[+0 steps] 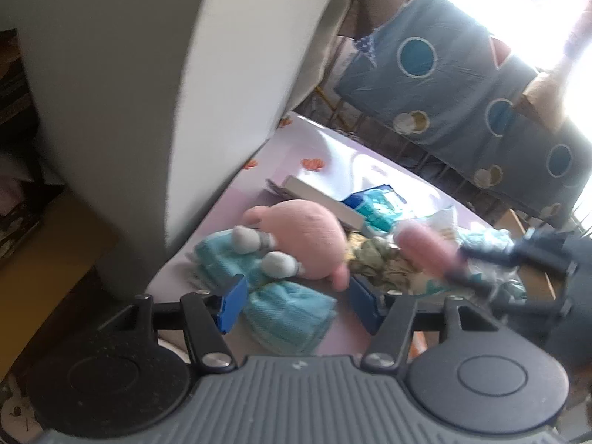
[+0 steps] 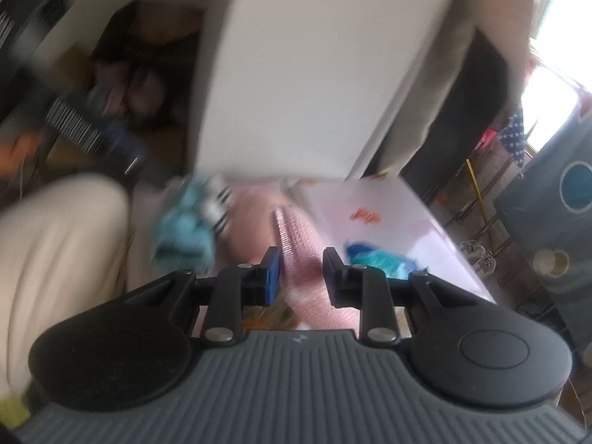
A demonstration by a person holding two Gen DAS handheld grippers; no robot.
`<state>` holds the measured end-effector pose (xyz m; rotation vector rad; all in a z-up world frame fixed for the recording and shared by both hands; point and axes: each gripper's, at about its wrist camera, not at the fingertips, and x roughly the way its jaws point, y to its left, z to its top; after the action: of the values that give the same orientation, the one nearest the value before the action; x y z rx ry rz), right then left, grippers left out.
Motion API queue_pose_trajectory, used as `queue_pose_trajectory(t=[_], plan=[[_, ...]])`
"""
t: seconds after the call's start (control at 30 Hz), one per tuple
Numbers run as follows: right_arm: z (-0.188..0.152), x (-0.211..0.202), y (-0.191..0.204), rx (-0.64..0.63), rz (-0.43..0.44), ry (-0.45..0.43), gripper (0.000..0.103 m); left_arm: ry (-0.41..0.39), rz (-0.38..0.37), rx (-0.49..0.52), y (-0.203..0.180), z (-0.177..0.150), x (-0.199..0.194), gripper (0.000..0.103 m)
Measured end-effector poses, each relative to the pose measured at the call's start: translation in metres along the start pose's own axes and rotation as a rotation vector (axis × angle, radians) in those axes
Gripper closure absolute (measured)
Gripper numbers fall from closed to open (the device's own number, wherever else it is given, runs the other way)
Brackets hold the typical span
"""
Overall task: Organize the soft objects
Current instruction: 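Reach the right gripper to the pink knit pad and close on it, then carry the pink knit pad with the right gripper into the cardboard box and release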
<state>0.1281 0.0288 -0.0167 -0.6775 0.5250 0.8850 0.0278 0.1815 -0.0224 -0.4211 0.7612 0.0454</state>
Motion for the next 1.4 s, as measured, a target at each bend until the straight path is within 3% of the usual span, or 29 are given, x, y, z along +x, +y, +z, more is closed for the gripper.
queue_pose_trajectory(t=[0.17, 0.4, 0.53, 0.8, 0.9, 1.03, 1.27, 1.33, 1.4], plan=[[-0.017, -0.001, 0.02, 0.007, 0.034, 0.012, 0.078, 0.013, -0.063, 0.011, -0.014, 0.005, 0.009, 0.045], [-0.036, 0.007, 0.004, 0.23, 0.089, 0.016, 0.072, 0.028, -0.106, 0.076, -0.042, 0.01, 0.028, 0.052], [-0.053, 0.002, -0.014, 0.504, 0.113, -0.007, 0.072, 0.028, -0.11, 0.148, -0.059, 0.016, 0.041, 0.061], [-0.12, -0.008, -0.037, 1.128, 0.094, -0.113, 0.072, 0.053, -0.132, 0.269, -0.087, 0.024, 0.074, 0.062], [-0.146, -0.001, -0.038, 1.324, 0.126, -0.163, 0.071, 0.099, -0.125, 0.31, -0.091, 0.021, 0.09, 0.068], [-0.167, 0.007, -0.036, 1.493, 0.162, -0.215, 0.07, 0.146, -0.147, 0.339, -0.089, 0.014, 0.099, 0.07], [-0.172, 0.015, -0.041, 1.562, 0.172, -0.238, 0.07, 0.158, -0.16, 0.378, -0.088, 0.017, 0.102, 0.066], [-0.169, 0.016, -0.044, 1.564, 0.162, -0.233, 0.07, 0.166, -0.169, 0.403, -0.091, 0.019, 0.103, 0.057], [-0.167, 0.016, -0.045, 1.578, 0.157, -0.229, 0.07, 0.18, -0.183, 0.415, -0.093, 0.019, 0.104, 0.056]])
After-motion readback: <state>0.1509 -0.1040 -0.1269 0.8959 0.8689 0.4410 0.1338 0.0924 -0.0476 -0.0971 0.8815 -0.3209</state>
